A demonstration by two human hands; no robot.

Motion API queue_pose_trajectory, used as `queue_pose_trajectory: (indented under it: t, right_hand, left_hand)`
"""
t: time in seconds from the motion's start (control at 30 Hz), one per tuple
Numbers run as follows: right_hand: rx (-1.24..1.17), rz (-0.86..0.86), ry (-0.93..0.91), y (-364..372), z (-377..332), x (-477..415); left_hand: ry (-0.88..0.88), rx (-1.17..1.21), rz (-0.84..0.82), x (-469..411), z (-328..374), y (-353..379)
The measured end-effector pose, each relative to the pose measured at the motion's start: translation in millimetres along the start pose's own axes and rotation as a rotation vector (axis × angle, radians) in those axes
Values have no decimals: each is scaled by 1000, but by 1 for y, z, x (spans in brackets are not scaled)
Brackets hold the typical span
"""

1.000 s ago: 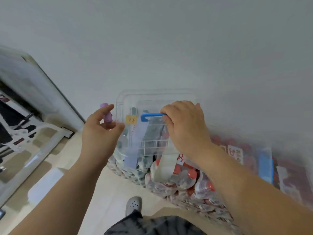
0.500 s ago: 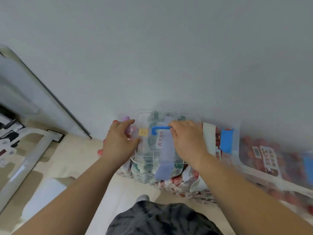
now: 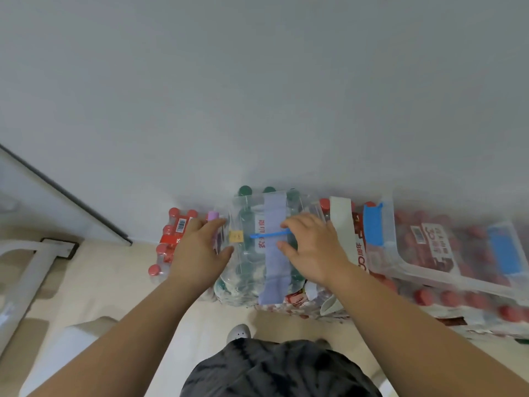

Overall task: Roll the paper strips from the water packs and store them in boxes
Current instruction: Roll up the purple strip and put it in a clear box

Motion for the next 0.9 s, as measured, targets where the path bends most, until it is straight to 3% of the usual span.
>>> queue_pose_trajectory:
  t: [0.2, 0.33, 0.47, 0.63, 0.9]
  right_hand:
    - [-75, 97, -32, -30, 12, 14]
    - [-355, 234, 22, -81, 25, 29]
    - [-674, 398, 101, -144, 60, 53]
    - [-953, 374, 180, -175, 133, 65]
    - [-1045, 285, 213, -190, 214, 80]
  left_hand:
    - [130, 113, 129, -4, 72, -17]
    - [251, 340, 170, -5, 139, -18]
    - [376, 490, 88, 8, 216, 0]
    - [503, 522, -77, 36, 302, 43]
    - [331, 475, -109, 52, 362, 102]
Point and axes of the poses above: each hand's wrist, its own x-axis away from the middle knuckle, its own y-axis out of the palm, z = x × y, the point moved 8 cm from there along -x, towards the middle knuckle, and after that the axes turned 5 degrees about z, right-handed, at the moved point
